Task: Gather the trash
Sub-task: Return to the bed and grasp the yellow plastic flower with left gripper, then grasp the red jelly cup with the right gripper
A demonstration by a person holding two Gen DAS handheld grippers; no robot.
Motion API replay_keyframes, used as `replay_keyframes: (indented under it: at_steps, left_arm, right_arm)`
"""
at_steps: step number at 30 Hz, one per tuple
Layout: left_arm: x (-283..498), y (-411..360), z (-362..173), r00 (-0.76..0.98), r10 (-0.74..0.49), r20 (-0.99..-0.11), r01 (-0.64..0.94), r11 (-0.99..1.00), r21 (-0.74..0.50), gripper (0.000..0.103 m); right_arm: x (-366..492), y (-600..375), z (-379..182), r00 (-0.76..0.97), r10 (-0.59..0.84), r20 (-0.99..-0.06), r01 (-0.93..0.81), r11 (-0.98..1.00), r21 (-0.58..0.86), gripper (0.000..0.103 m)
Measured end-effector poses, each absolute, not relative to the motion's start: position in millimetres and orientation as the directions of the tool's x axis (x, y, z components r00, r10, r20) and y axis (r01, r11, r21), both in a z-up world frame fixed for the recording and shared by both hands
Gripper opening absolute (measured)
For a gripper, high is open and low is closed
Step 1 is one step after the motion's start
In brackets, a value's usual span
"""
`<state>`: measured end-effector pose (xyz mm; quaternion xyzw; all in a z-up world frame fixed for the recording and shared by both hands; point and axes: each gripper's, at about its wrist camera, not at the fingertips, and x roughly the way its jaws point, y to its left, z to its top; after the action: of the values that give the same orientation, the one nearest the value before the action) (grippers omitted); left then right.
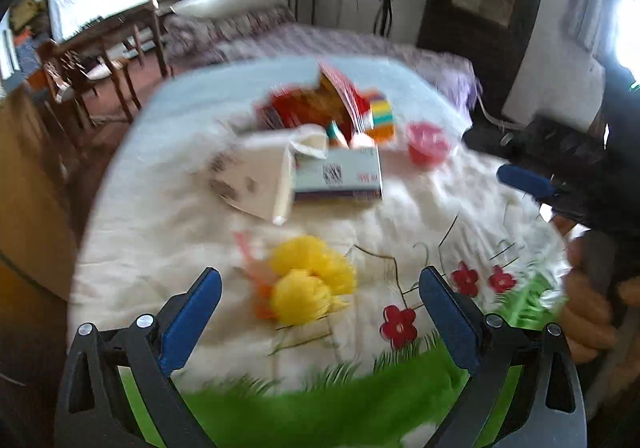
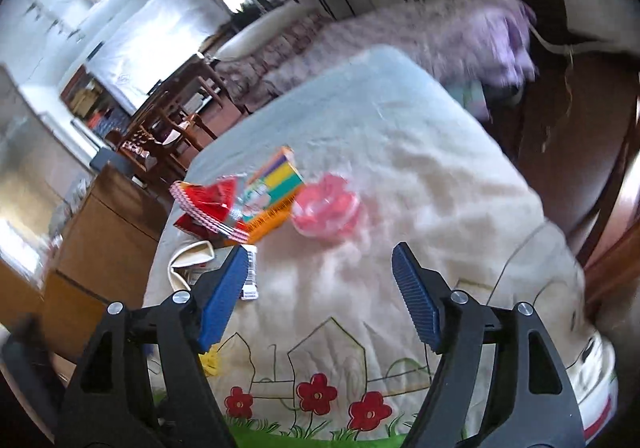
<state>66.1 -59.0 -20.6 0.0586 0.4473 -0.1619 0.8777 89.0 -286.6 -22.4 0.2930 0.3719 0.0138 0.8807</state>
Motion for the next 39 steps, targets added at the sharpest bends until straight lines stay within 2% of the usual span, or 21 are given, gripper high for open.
replay_keyframes:
  at_steps: [3, 14, 16, 17, 19, 20, 22, 28, 34, 39]
  left_arm:
    - [83, -63, -53, 0.480, -0.127, -0.868, 0.267, 0.964, 0.007, 0.097]
    - [80, -33, -46, 0.522, -0.210, -0.827, 0.201, 0.972, -0.120, 0.095]
    - [76, -30, -43, 0.538, -0.223, -0.813, 0.203, 0.970, -0.131, 0.088]
    - [75, -30, -40, 0.536, -0.233, -0.811, 0.211, 0.968, -0.139, 0.081]
    - [73, -34, -38, 0.527, -0.255, -0.810, 0.227, 0.961, -0.155, 0.061]
    - [73, -36, -39, 0.518, -0.276, -0.810, 0.244, 0.955, -0.170, 0.044]
    - [71, -40, -37, 0.519, -0.305, -0.798, 0.273, 0.944, -0.183, 0.038]
    - [55, -43, -17, 0.599, -0.342, -0.724, 0.311, 0.933, -0.184, 0.037]
    - [58, -39, -17, 0.591, -0.346, -0.729, 0.296, 0.933, -0.203, 0.038]
    - [59, -38, -16, 0.588, -0.347, -0.730, 0.297, 0.933, -0.204, 0.038]
  right_arm:
    - [90, -288, -25, 0.730, 0.254, -0.635, 0.202, 0.807, 0.555, 0.073]
    - [87, -280, -28, 0.723, 0.250, -0.644, 0.207, 0.810, 0.548, 0.074]
    - [88, -282, -30, 0.716, 0.263, -0.647, 0.212, 0.801, 0.560, 0.074]
    - [88, -282, -31, 0.714, 0.266, -0.648, 0.214, 0.798, 0.563, 0.074]
    - [88, -282, -33, 0.712, 0.268, -0.649, 0.216, 0.796, 0.565, 0.074]
    - [88, -281, -33, 0.714, 0.266, -0.648, 0.214, 0.798, 0.563, 0.074]
    - [88, -282, -32, 0.721, 0.255, -0.644, 0.212, 0.804, 0.556, 0.074]
    - [105, -280, -33, 0.711, 0.226, -0.666, 0.218, 0.829, 0.514, 0.074]
    - [129, -277, -29, 0.699, 0.152, -0.699, 0.240, 0.871, 0.429, 0.071]
    - [142, -265, -33, 0.665, 0.144, -0.732, 0.219, 0.900, 0.377, 0.071]
